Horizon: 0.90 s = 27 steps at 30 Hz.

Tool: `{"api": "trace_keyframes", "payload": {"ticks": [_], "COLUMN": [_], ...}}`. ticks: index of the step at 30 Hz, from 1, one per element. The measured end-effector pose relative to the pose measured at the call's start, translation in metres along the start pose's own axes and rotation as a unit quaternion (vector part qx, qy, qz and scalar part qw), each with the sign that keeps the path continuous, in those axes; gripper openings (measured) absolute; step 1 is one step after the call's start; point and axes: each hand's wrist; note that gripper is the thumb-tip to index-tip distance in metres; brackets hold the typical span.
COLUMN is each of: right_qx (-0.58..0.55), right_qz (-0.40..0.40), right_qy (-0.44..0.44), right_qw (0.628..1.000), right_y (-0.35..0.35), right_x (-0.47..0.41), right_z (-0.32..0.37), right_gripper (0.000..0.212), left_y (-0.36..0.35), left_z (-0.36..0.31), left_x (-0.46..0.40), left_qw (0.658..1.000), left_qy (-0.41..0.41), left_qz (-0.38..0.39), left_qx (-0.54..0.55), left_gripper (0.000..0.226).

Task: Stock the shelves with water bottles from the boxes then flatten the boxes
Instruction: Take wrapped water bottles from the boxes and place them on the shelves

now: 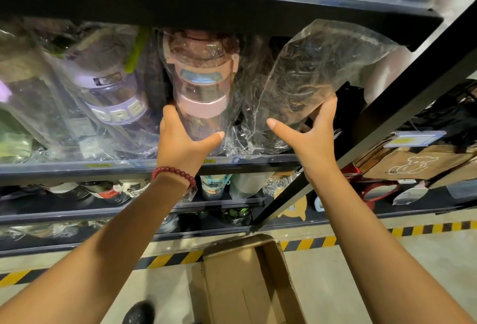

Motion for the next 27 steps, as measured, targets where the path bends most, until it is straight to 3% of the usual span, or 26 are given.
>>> {"api": "trace_keyframes", "payload": {"ticks": [6,16,23,27], "right_qx": [0.034,0.248,0.364,0.344], "right_qz": [0.016,0.075,0.157,0.194], "right_qy": [-0.014,-0.049,0.118,0.215], "right_qw": [0.999,0.965,0.91,0.893], "right_y": [0.004,0.018,0.012,-0.018], "right_x": [0.015,0.074,0.149,0.197], "right_z": [-0.003,0.035,0.103,0.127], "right_gripper": [0.091,0.077,0.069,0.067], "left_y": [0.005,0.062,0.15,0.198], "left_z": [-0.004,-0.055,-0.082,-0.07], "left_x": [0.004,0.054,0.139,0.193], "left_qw": [0.999,0.982,0.908,0.889], "left_qy": [-0.014,-0.028,-0.133,-0.072], "left_qz": [-0.002,0.058,0.051,0.02], "left_qx": [-0.032,-0.179,-0.393,-0.452], "left_gripper": [0.066,0.08,0.084,0.083]}}
Point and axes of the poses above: each hand's wrist, its own x-axis away from the middle knuckle, its own y-axis out of the back of the hand, z = x × y, and after that the axes turned 3 degrees about x, right-handed
